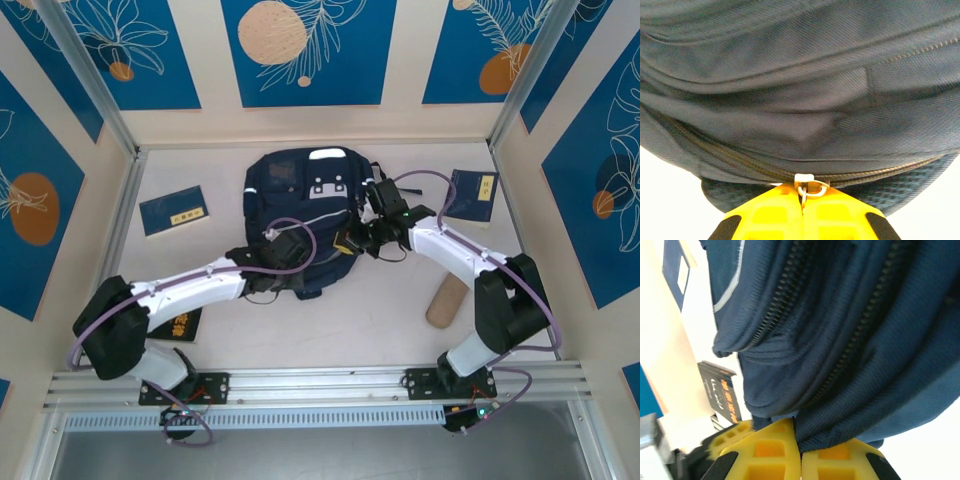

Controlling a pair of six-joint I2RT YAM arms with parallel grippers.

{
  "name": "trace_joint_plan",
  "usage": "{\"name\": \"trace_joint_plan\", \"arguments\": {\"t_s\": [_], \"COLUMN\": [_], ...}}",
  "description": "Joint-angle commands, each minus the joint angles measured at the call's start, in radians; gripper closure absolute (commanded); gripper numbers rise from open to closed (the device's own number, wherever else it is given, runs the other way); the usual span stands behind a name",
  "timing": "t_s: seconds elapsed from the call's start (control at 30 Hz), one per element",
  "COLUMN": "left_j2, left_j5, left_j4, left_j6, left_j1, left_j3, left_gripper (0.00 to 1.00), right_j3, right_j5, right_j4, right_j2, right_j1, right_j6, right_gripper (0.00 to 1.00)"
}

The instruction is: Pack books, pencil case, and school supplies into a backpack

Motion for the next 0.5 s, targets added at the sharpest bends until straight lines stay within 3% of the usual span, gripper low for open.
{"name": "trace_joint_plan", "arguments": {"t_s": [0.0, 0.17, 0.47], "left_j2": [-0.065, -0.089, -0.05], "left_j5": [-0.12, -0.097, 0.093], "left_j4": [-0.133, -0.133, -0.074], "left_j6": [0.06, 0.109, 0.288], "left_j1": [0.013, 0.054, 0.069], "left_j3": [0.011, -0.014, 0.033], "left_gripper": [1.0, 1.0, 1.0], "right_j3": [-0.049, -0.115, -0.101], "right_j5": [0.071, 0.062, 0.024], "right_j4": [-0.061, -0.056, -0.056], "right_j2": [-0.073, -0.1, -0.081], "right_j1": [-0.053, -0.129, -0.18], "right_j6": [-0.057, -0.095, -0.143], "right_gripper": [0.97, 0.96, 0.96]}}
